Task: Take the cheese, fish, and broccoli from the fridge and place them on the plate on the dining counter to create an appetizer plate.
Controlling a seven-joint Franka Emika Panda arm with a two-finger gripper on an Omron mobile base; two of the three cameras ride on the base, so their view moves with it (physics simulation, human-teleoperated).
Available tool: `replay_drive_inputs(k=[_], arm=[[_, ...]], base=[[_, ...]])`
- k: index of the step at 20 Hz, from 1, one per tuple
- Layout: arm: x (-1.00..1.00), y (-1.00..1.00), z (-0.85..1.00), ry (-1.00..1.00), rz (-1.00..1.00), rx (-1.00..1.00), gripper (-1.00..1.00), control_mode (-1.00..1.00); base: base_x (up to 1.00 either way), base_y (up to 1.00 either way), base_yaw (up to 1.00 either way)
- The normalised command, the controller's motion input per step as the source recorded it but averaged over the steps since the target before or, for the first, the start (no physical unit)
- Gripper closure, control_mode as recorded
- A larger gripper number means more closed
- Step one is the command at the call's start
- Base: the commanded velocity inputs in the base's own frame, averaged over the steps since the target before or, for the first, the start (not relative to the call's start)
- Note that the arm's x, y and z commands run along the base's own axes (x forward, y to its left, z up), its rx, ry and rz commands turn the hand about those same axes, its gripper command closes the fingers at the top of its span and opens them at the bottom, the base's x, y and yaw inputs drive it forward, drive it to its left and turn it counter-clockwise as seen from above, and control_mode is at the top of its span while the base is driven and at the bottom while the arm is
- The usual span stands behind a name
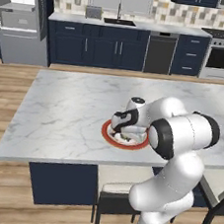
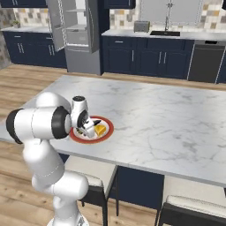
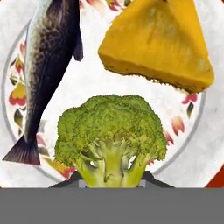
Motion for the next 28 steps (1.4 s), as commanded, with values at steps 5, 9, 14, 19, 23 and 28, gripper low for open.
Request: replay_drive_inputs(k=[5,9,14,19,23,28], arm=[[0.42,0.00,-0.34,0.00,-0.02,0.00,-1.00,-1.00],[0.02,0.00,-0.01,0.00,-0.05,0.00,-1.00,-1.00],[-0.24,0.00,0.12,0.00,-0.10,0.00,-1.00,-1.00],[-0.61,0.00,0.50,0.00,-0.09,0.00,-1.00,-1.00],[-0.93,-0.06,0.89,-0.10,-0.03,0.00,-1.00,-1.00],[-1.00,-0.24,0.96,-0.20,-0.02,0.00,-1.00,-1.00]], base=[[0.00,0.00,0.00],[0.00,0.00,0.00],[0.00,0.00,0.00],[0.00,0.00,0.00],[0.00,0.00,0.00],[0.00,0.00,0.00]])
